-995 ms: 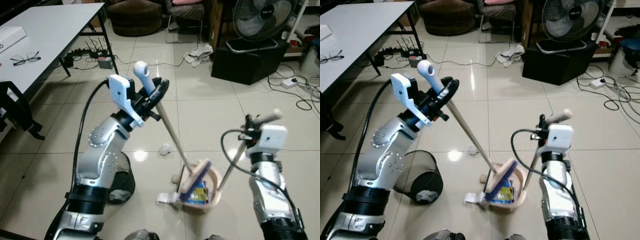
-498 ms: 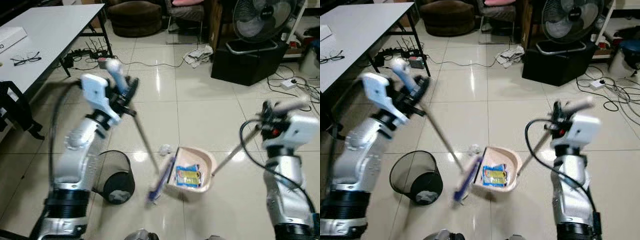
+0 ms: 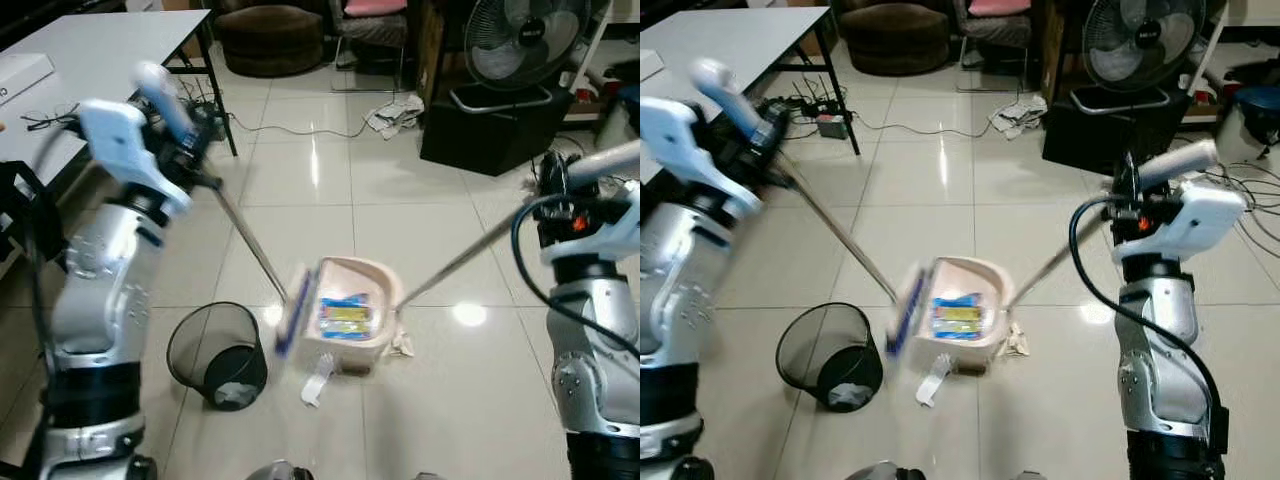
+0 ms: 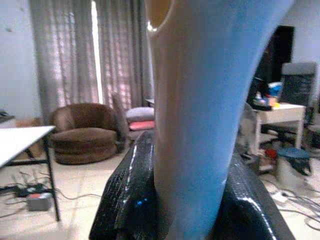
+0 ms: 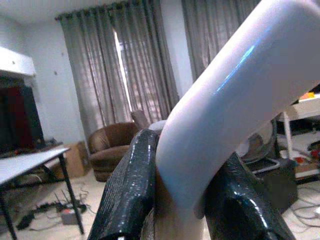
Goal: Sweep floor
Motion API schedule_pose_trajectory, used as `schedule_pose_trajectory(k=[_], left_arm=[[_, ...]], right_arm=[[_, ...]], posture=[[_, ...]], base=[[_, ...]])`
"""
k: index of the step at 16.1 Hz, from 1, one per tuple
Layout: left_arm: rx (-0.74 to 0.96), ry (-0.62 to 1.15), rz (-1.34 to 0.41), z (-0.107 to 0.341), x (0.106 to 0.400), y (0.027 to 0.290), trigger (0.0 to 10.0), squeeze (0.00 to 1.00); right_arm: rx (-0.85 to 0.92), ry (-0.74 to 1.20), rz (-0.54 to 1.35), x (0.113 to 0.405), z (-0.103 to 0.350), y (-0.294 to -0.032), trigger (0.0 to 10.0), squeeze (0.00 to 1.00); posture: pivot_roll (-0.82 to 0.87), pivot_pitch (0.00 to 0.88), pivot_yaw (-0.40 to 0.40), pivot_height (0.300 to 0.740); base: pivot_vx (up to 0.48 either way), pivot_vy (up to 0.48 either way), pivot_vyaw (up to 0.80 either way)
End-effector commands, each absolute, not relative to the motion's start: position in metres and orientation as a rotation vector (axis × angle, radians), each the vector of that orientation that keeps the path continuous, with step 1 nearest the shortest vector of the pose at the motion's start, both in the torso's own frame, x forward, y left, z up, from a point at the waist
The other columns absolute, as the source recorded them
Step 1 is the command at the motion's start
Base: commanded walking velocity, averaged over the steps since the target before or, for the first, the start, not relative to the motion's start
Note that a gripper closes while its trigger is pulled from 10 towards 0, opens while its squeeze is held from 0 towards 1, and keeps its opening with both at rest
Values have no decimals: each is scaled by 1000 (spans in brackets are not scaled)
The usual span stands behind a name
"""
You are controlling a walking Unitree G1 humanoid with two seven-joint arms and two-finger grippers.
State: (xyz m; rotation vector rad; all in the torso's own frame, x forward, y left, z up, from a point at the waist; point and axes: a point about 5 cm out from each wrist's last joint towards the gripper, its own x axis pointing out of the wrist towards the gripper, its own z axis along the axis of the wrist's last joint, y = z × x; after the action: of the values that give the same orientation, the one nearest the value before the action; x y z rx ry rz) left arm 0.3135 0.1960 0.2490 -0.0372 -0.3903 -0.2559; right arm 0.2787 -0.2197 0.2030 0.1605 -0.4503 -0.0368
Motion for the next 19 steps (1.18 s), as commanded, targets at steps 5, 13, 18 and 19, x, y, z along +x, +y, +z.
schedule_pose_trajectory(k=[5, 13, 18, 19], left_arm=[[112, -463, -131, 287, 315, 226, 10000, 0], [450, -209, -161, 276, 309, 245, 10000, 0], [538, -86, -116, 249, 305, 246, 10000, 0], [541, -71, -98, 244, 305, 247, 10000, 0]], right_arm=[[241, -575, 29, 282, 251, -212, 10000, 0], [290, -589, 118, 296, 275, -191, 10000, 0], [302, -590, 148, 300, 279, -180, 10000, 0], [307, -587, 154, 301, 279, -178, 10000, 0]], posture=[[-111, 0, 82, 740], [-86, 0, 58, 740], [-78, 0, 54, 740], [-77, 0, 54, 740]], base=[[0, 0, 0], [0, 0, 0], [0, 0, 190], [0, 0, 800]])
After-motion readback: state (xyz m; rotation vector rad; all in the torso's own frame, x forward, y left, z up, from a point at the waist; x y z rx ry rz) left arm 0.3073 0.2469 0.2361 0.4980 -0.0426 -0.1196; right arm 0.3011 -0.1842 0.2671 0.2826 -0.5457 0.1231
